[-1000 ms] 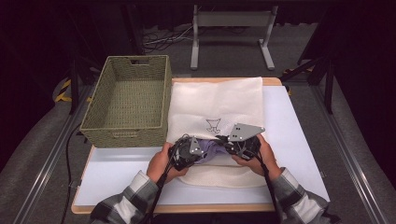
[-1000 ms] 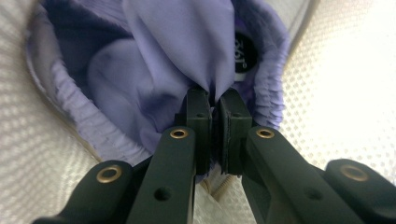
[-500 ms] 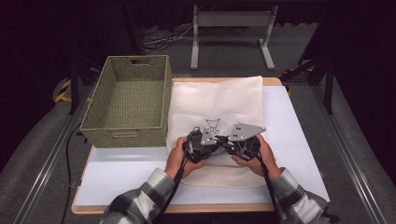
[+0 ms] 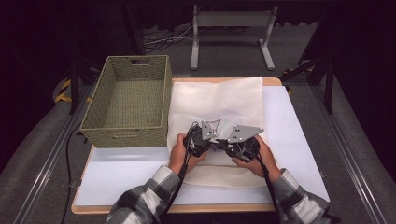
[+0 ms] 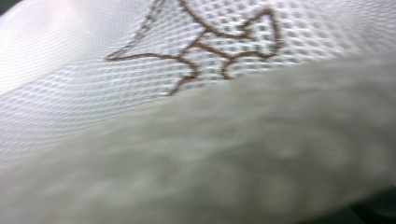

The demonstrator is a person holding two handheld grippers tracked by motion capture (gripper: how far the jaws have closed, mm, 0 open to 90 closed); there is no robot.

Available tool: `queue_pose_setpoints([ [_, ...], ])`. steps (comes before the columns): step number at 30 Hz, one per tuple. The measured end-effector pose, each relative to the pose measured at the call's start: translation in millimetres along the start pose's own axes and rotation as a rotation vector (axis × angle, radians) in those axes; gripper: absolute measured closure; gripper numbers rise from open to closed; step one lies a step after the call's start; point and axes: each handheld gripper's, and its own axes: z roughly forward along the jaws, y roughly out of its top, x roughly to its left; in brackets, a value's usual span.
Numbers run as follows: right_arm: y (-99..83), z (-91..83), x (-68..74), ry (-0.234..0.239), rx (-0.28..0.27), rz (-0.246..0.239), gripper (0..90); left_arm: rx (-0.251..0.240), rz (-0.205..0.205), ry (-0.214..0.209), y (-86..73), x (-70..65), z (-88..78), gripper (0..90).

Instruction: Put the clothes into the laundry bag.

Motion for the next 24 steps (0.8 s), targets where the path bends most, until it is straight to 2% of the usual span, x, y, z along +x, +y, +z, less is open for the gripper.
queue_pose_setpoints([
  [3,-3.0,2.2,1.4,0.005,0.018,-0.002,86.1,-0.005,-0.018,0.011,-1.8,4.1,-2.8,84.7],
  [6,-6.0,5.0,2.6,0.007,0.04,-0.007,86.1,-0.003,-0.019,0.001,-3.7,6.0,-5.8,83.0],
  [8,-7.9,6.9,3.5,0.0,0.055,-0.022,86.1,0.002,-0.016,-0.015,-5.7,5.4,-8.2,78.8],
  [11,-8.8,7.9,3.4,-0.002,0.061,-0.02,86.2,0.001,0.0,-0.024,-7.4,3.8,-12.1,72.0],
  [13,-8.9,6.9,2.5,-0.007,0.058,-0.025,86.2,-0.01,0.009,-0.052,-9.3,2.3,-18.4,68.2],
  [14,-8.9,6.9,2.5,-0.007,0.058,-0.025,86.2,-0.01,0.009,-0.052,-9.3,2.3,-18.4,68.0],
  [17,-8.8,5.6,2.6,-0.017,0.056,-0.03,86.3,-0.007,0.048,-0.079,-12.1,0.9,-23.6,65.8],
  [20,-8.5,4.5,2.8,-0.022,0.051,-0.033,86.2,0.008,0.069,-0.094,-14.2,-0.8,-26.2,63.0],
  [24,-8.0,2.5,2.1,-0.029,0.045,-0.034,86.2,0.012,0.091,-0.106,-13.3,-2.8,-32.2,65.8],
])
